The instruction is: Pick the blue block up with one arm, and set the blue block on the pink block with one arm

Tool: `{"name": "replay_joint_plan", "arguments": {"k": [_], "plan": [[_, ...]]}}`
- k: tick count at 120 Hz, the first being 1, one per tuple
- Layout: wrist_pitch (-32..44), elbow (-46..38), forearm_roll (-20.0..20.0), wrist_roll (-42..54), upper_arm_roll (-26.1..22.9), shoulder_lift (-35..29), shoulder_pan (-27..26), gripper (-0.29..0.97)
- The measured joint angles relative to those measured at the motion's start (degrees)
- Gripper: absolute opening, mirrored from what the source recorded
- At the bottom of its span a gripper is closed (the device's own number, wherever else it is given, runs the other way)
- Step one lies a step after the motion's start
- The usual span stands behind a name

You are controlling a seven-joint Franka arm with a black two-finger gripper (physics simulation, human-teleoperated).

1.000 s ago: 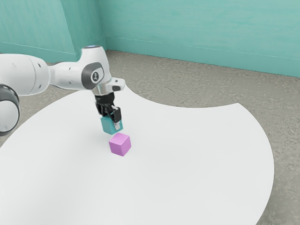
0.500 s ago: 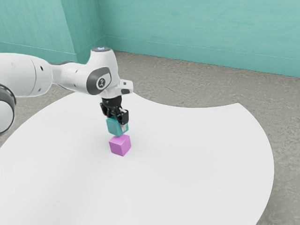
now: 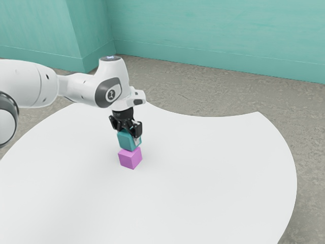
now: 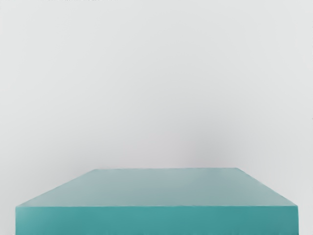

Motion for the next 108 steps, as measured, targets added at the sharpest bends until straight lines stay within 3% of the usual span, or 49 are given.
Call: {"name": "replay_joint_plan", "arguments": {"k": [108], "plan": [[0.28, -4.95, 0.13, -3.40, -0.47, -3.72, -0.02, 0.38]]}}
